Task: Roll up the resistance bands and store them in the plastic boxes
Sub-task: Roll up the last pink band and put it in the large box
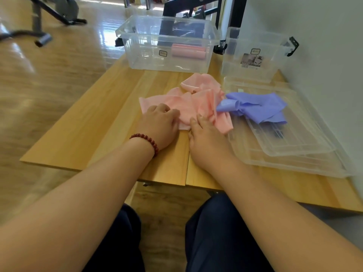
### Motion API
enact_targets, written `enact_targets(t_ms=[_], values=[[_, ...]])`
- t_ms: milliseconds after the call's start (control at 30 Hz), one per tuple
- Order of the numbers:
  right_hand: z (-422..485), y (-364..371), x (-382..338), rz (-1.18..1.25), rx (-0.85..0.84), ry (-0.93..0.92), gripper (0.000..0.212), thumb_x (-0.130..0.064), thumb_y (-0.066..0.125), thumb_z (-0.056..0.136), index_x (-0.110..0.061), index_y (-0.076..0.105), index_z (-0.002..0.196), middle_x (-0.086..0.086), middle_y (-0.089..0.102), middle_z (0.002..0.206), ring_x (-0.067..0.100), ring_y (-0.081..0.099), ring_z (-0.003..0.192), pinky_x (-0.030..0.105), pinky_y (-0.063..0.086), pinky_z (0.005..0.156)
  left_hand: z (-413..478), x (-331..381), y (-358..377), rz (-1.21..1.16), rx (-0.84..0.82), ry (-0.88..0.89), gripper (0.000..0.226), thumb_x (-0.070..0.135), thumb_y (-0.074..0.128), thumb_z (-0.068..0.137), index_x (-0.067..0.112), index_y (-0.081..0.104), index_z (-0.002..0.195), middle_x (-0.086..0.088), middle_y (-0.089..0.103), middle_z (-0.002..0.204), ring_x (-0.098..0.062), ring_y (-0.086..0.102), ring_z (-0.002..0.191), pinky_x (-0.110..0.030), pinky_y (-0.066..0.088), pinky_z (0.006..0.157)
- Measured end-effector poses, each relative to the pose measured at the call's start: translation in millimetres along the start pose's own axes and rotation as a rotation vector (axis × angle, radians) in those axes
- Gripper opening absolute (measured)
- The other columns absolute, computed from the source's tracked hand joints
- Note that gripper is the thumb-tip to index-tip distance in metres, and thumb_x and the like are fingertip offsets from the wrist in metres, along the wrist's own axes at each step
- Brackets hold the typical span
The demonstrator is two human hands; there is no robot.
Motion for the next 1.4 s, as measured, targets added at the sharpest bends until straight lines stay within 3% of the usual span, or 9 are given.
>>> enact_targets(t_ms=[233, 367, 467, 600, 833, 1033, 1133, 1267, 1400], values=[[-15, -18, -6, 0.037, 0.149, -0.061, 0.038, -0.022, 0.037, 0.105, -0.016, 0.044, 0.142, 0.004, 0.043, 0.143, 0.022, 0.049, 0.122, 0.028, 0.039, 0.09, -20, -11, -16, -0.054, 0.113, 0.028, 0.035, 0.027, 0.043, 0.1, 0.019, 0.059, 0.13, -0.007, 0.057, 0.132, -0.03, 0.048, 0.121, -0.043, 0.043, 0.097], [-8, -30, -8, 0.068, 0.214, -0.031, 0.047, -0.017, 0.039, 0.104, -0.016, 0.033, 0.151, 0.007, 0.039, 0.148, 0.024, 0.046, 0.128, 0.032, 0.042, 0.098, -6, -31, -25, -0.014, 0.077, -0.047, 0.049, 0.03, 0.043, 0.102, 0.027, 0.033, 0.15, 0.001, 0.027, 0.159, -0.024, 0.025, 0.144, -0.042, 0.027, 0.115], [0, -36, -5, 0.106, 0.264, -0.005, 0.036, -0.011, 0.04, 0.103, -0.012, 0.054, 0.136, 0.01, 0.057, 0.13, 0.025, 0.055, 0.114, 0.031, 0.044, 0.09, 6, -45, -20, -0.13, -0.044, -0.114, 0.059, 0.031, 0.044, 0.102, 0.029, 0.018, 0.155, 0.005, 0.02, 0.161, -0.019, 0.016, 0.148, -0.038, 0.019, 0.118], [5, -62, -2, 0.14, 0.509, -0.003, 0.03, -0.008, 0.045, 0.099, -0.011, 0.07, 0.115, 0.01, 0.067, 0.11, 0.026, 0.054, 0.103, 0.027, 0.035, 0.076, 12, -56, -16, -0.249, -0.036, -0.136, 0.044, 0.035, 0.051, 0.1, 0.025, 0.046, 0.142, 0.004, 0.06, 0.125, -0.021, 0.04, 0.131, -0.037, 0.035, 0.104], [23, -84, 26, 0.383, 0.574, 0.148, 0.027, -0.007, 0.048, 0.096, -0.011, 0.068, 0.114, 0.011, 0.066, 0.114, 0.025, 0.058, 0.105, 0.025, 0.038, 0.08, -10, -67, -34, -0.615, 0.115, -0.17, 0.015, 0.032, 0.057, 0.097, 0.024, 0.069, 0.101, 0.01, 0.061, 0.102, -0.005, 0.051, 0.09, -0.021, 0.037, 0.078], [17, -79, 5, 0.458, 0.415, 0.031, 0.053, 0.002, 0.044, 0.092, -0.018, 0.05, 0.141, 0.002, 0.038, 0.152, 0.014, 0.039, 0.134, 0.019, 0.027, 0.108, -22, -52, -51, -0.834, 0.202, -0.175, 0.017, 0.03, 0.055, 0.098, 0.021, 0.069, 0.093, 0.008, 0.064, 0.075, 0.007, 0.053, 0.059, -0.01, 0.04, 0.057], [-2, -71, -14, 0.452, 0.402, -0.053, 0.051, -0.011, 0.056, 0.09, -0.025, 0.051, 0.138, -0.004, 0.04, 0.151, 0.012, 0.037, 0.136, 0.032, 0.032, 0.112, -25, -44, -52, -0.961, 0.205, -0.212, 0.016, 0.028, 0.056, 0.098, 0.019, 0.069, 0.094, 0.004, 0.068, 0.075, 0.0, 0.065, 0.066, -0.017, 0.054, 0.069], [-21, -43, -24, 0.631, 0.285, -0.024, 0.063, -0.051, 0.065, 0.086, -0.029, 0.045, 0.141, -0.01, 0.046, 0.14, 0.006, 0.041, 0.123, 0.027, 0.041, 0.095, -32, -32, -47, -1.166, 0.166, -0.257, 0.012, 0.024, 0.058, 0.097, 0.022, 0.067, 0.089, -0.004, 0.069, 0.092, -0.019, 0.069, 0.085, -0.03, 0.06, 0.069], [-24, -24, -17, 0.674, 0.25, 0.036, 0.034, -0.044, 0.066, 0.089, -0.025, 0.063, 0.117, -0.019, 0.059, 0.102, 0.006, 0.055, 0.099, 0.016, 0.042, 0.071, -39, -25, -44, -1.18, 0.146, -0.261, 0.012, 0.028, 0.059, 0.096, 0.024, 0.069, 0.092, 0.001, 0.068, 0.096, -0.016, 0.065, 0.091, -0.028, 0.058, 0.071]])
Point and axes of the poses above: each hand's wrist, its own z-axis towards the middle knuckle, its own y-axis out of the palm, x = y × z, the point moved 9 cm from there along z, towards the middle knuckle
